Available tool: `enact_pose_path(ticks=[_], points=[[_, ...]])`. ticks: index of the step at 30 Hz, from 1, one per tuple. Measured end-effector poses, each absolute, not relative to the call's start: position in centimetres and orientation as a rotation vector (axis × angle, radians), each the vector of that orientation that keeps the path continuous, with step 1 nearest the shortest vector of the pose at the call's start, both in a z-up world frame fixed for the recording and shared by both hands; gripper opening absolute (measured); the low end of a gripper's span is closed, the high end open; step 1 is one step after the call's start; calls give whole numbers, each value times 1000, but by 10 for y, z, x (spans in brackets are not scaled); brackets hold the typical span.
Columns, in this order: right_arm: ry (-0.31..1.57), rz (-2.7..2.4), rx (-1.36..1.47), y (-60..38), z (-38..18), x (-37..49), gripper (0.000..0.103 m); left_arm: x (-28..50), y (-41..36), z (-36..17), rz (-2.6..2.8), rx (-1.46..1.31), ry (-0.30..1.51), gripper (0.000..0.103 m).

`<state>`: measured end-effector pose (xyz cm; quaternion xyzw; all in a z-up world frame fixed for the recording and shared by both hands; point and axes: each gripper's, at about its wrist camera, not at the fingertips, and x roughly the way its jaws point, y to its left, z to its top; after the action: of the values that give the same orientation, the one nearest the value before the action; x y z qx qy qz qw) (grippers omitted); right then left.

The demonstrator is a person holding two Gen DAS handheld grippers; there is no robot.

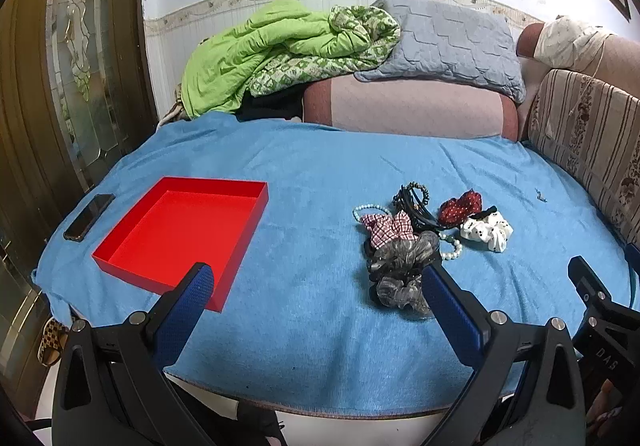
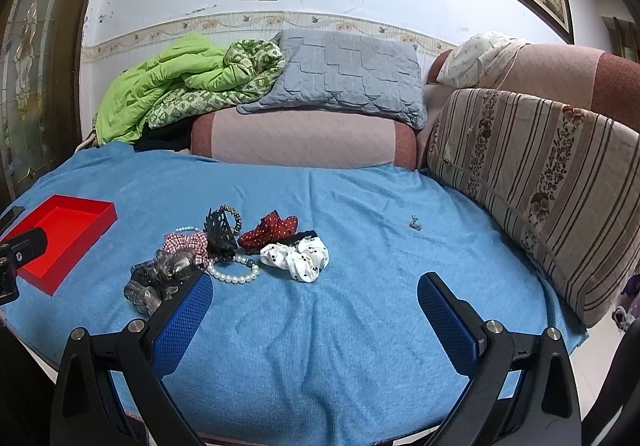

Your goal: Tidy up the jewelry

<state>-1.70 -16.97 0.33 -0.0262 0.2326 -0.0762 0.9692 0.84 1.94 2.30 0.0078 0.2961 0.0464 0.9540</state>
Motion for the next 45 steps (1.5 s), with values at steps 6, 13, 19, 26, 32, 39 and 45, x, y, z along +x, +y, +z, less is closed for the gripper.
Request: enact_pose_path(ticks=[6,13,19,26,32,39,45], points=[[493,-152,-45,-172,-3,-12,103,14,19,15,98,16,623,103],[522,-145,-40,-175,-11,-6,103,24,23,4,99,-3,661,103],[564,-135,-16,-181,-21,6,103,37,31,-10,84,-42,714,103],[621,-115,19,-191,-33,34,103,62,26,-30,39,-47,784,103],[647,-108,13,-198,-39,71,103,87,15,-37,-11,-64,802,103],[679,-92,39,-206,-47,115,98,111,0,-49,-35,-32,818,103],[740,-86,86,-217,-62,149,86,127,-8,-66,-45,-11,853,103]])
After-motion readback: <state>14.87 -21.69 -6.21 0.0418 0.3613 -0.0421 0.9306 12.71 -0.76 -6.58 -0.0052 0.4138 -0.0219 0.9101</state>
